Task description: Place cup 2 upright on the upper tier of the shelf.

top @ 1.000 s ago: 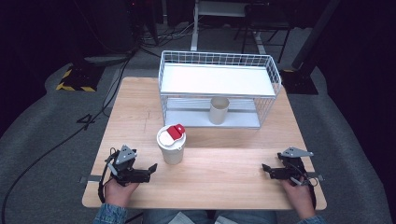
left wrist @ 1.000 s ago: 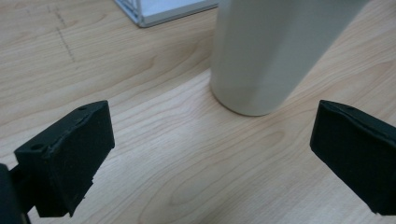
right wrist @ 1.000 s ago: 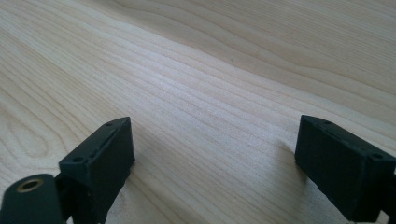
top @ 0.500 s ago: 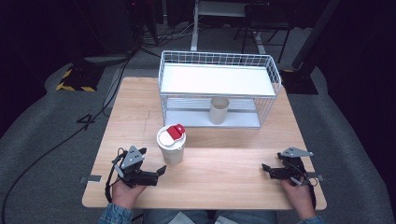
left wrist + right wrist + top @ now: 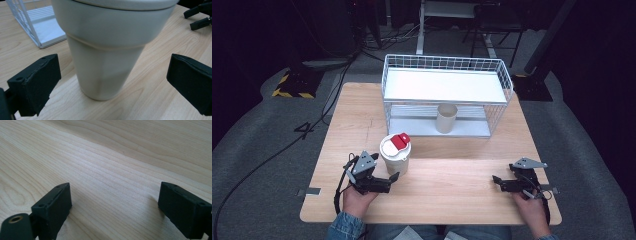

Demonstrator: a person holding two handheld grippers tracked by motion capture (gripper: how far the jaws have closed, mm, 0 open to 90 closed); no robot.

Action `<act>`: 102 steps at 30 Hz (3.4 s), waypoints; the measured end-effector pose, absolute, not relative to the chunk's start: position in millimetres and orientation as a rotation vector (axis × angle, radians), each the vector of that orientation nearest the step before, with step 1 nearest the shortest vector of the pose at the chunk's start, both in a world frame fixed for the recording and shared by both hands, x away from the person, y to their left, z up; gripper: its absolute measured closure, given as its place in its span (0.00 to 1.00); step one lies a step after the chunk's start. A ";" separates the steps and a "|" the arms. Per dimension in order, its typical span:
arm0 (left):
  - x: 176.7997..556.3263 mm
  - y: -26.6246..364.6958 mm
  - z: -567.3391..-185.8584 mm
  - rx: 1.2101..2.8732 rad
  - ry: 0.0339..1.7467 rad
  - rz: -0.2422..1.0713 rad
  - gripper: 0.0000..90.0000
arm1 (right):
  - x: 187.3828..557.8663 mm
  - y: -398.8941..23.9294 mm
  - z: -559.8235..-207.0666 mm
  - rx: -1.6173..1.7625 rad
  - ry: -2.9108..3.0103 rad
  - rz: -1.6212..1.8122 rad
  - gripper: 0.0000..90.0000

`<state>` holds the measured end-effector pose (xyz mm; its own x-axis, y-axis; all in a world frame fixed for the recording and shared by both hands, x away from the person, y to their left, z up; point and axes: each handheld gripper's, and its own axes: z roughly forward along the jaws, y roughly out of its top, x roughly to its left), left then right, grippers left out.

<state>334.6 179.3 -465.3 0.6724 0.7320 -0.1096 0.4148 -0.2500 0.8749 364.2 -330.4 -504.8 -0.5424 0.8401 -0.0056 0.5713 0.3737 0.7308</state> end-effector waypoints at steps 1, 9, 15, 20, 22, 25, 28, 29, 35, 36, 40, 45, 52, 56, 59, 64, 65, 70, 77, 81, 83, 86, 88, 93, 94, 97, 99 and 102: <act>337.0 178.1 -466.1 1.878 0.899 0.393 0.00 | 364.1 -330.3 -504.8 1.230 2.261 0.978 0.13; 354.1 173.9 -472.7 1.862 0.876 0.366 0.00 | 363.6 -330.1 -504.8 1.233 2.257 0.974 0.13; 361.8 170.2 -476.7 1.838 0.846 0.342 0.00 | 363.6 -330.1 -504.8 1.232 2.257 0.974 0.13; 368.1 167.7 -481.1 1.817 0.817 0.329 0.00 | 363.4 -330.0 -504.9 1.235 2.254 0.972 0.13; 369.3 166.3 -482.5 1.818 0.807 0.338 0.02 | 363.3 -329.9 -504.9 1.236 2.252 0.972 0.13; 370.8 164.9 -484.9 1.819 0.812 0.338 0.03 | 363.3 -329.9 -504.9 1.237 2.252 0.972 0.13; 372.4 164.9 -486.3 1.812 0.812 0.336 0.05 | 363.3 -329.9 -504.9 1.236 2.252 0.972 0.13; 373.0 164.9 -486.5 1.810 0.806 0.338 0.06 | 363.3 -329.9 -504.9 1.236 2.252 0.971 0.13; 373.6 163.5 -487.6 1.808 0.786 0.359 0.08 | 363.2 -329.9 -504.9 1.237 2.251 0.972 0.13; 373.3 163.7 -487.5 1.812 0.783 0.371 0.09 | 363.2 -329.8 -504.9 1.237 2.251 0.972 0.13; 372.6 163.3 -487.4 1.817 0.781 0.384 0.09 | 363.2 -329.8 -504.9 1.237 2.251 0.972 0.13; 372.3 163.2 -487.2 1.821 0.782 0.390 0.10 | 363.0 -329.7 -504.9 1.239 2.250 0.971 0.13; 370.6 161.9 -486.2 1.822 0.800 0.403 0.10 | 363.1 -329.8 -504.9 1.239 2.250 0.970 0.13; 369.2 161.6 -485.1 1.824 0.816 0.406 0.10 | 363.1 -329.8 -504.9 1.238 2.250 0.970 0.13; 369.0 162.3 -484.7 1.823 0.822 0.405 0.10 | 363.1 -329.7 -504.9 1.239 2.250 0.972 0.13; 368.3 162.2 -483.9 1.824 0.828 0.403 0.11 | 363.1 -329.7 -504.9 1.240 2.250 0.971 0.13; 367.8 162.0 -483.4 1.822 0.830 0.405 0.10 | 363.1 -329.8 -504.9 1.239 2.250 0.971 0.13; 365.9 162.5 -480.9 1.801 0.832 0.405 0.11 | 363.1 -329.8 -504.9 1.239 2.250 0.971 0.13; 363.1 164.7 -473.9 1.788 0.836 0.414 0.11 | 363.1 -329.8 -504.9 1.239 2.250 0.970 0.13; 359.8 165.0 -466.5 1.802 0.837 0.417 0.11 | 363.1 -329.8 -504.9 1.239 2.250 0.971 0.13; 357.3 165.4 -462.8 1.818 0.841 0.419 0.11 | 363.0 -329.1 -505.0 1.245 2.245 0.970 0.13; 353.8 166.4 -457.4 1.828 0.853 0.415 0.11 | 363.3 -328.0 -504.9 1.253 2.241 0.966 0.13; 351.2 166.6 -453.4 1.821 0.851 0.412 0.11 | 363.6 -327.4 -504.9 1.256 2.240 0.964 0.12; 347.3 165.6 -442.2 1.817 0.839 0.409 0.11 | 364.1 -326.7 -505.0 1.258 2.237 0.963 0.12; 345.7 164.2 -435.7 1.821 0.830 0.416 0.11 | 364.3 -326.4 -505.0 1.258 2.237 0.960 0.12; 344.0 161.6 -427.0 1.816 0.829 0.409 0.11 | 364.4 -326.2 -505.0 1.259 2.237 0.960 0.12; 343.9 161.1 -424.2 1.817 0.824 0.411 0.11 | 364.4 -326.2 -505.0 1.259 2.237 0.960 0.12; 341.9 158.7 -414.2 1.814 0.822 0.405 0.11 | 364.4 -325.8 -504.9 1.263 2.235 0.960 0.12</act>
